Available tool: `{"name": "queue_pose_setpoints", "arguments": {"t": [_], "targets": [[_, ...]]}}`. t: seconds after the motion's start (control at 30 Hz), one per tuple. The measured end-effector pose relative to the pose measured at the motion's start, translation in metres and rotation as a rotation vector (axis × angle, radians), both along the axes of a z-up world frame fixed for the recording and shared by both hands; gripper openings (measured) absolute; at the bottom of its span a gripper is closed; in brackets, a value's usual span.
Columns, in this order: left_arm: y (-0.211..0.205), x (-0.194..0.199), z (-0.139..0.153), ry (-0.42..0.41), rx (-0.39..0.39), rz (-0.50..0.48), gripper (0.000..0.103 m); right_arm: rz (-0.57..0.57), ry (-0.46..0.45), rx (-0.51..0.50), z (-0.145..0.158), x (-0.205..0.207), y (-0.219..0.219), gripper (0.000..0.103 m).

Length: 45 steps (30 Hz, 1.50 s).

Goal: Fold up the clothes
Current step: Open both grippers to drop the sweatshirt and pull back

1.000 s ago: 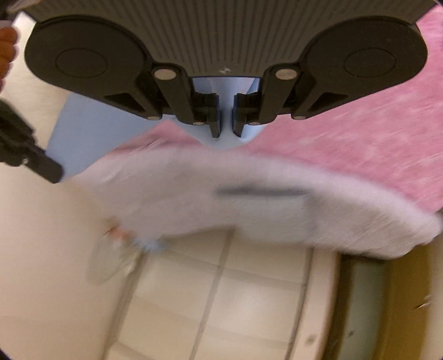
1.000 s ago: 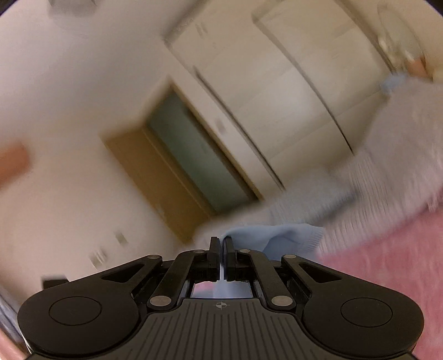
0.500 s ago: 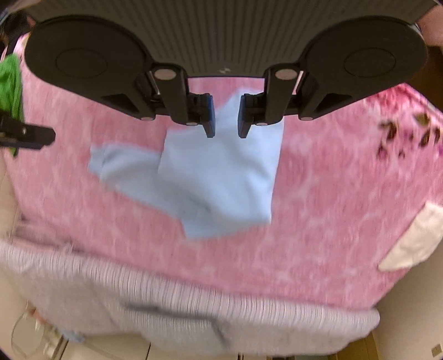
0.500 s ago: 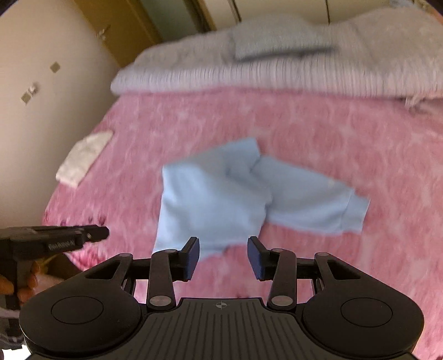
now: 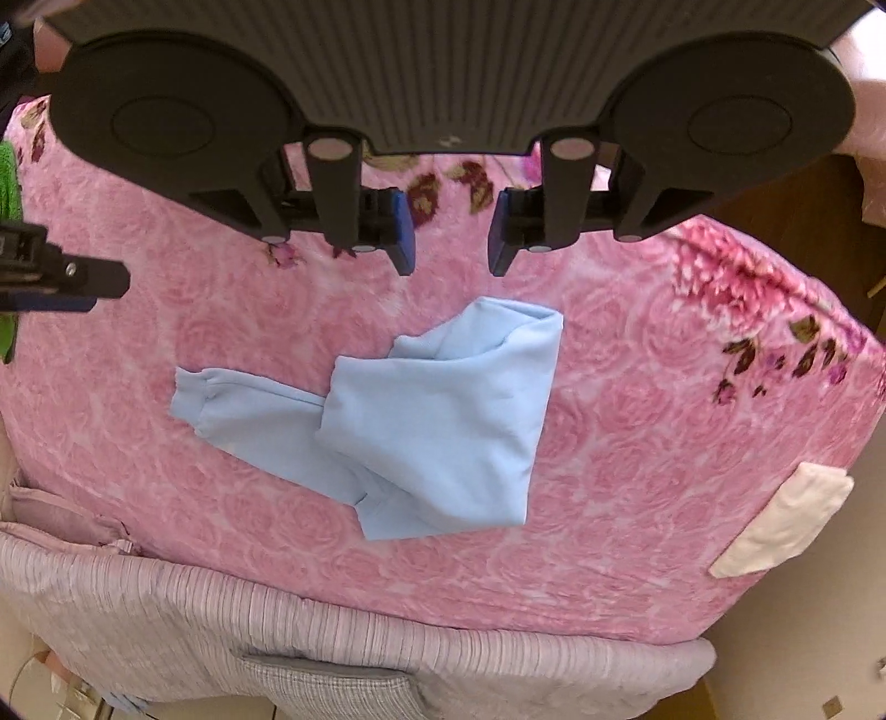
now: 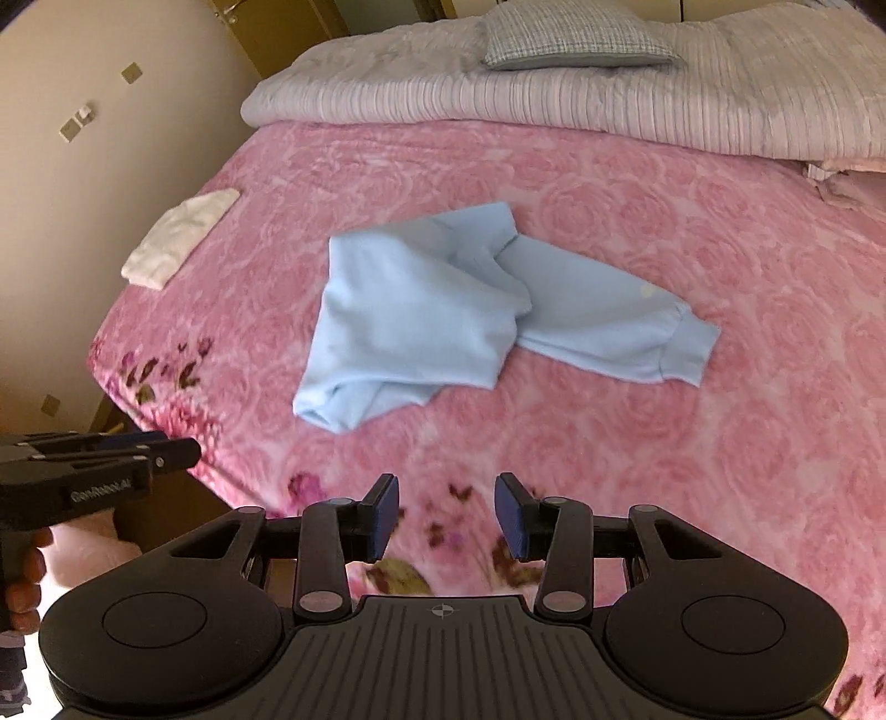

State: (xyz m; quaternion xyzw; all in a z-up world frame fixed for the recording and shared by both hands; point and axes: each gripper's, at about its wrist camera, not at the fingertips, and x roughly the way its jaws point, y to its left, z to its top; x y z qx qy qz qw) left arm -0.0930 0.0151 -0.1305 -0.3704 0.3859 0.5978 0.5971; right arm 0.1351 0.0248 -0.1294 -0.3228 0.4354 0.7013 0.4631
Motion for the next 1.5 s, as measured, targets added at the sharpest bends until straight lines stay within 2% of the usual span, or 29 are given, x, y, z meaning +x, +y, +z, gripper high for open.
{"name": "queue_pose_setpoints", "arguments": {"t": [0.4, 0.8, 1.03, 1.13, 1.4, 1.5], "targets": [[-0.071, 0.017, 0.013, 0.028, 0.018, 0.051, 0.026, 0.023, 0.027, -0.007, -0.003, 0.016, -0.061, 0.042], [-0.084, 0.010, 0.012, 0.016, 0.028, 0.069, 0.028, 0.020, 0.025, -0.004, -0.005, 0.012, -0.066, 0.042], [-0.065, -0.009, 0.002, -0.027, 0.038, 0.041, 0.029, -0.008, 0.011, 0.001, -0.013, 0.005, -0.042, 0.042], [-0.050, -0.019, -0.005, -0.043, 0.046, -0.003, 0.030, -0.050, 0.009, 0.000, -0.020, 0.004, -0.026, 0.042], [0.028, -0.042, -0.034, -0.040, 0.039, -0.201, 0.032, -0.228, 0.063, 0.026, -0.035, 0.000, 0.026, 0.042], [0.057, -0.046, -0.048, -0.036, 0.019, -0.289, 0.033, -0.317, 0.058, 0.003, -0.044, -0.002, 0.042, 0.042]]}}
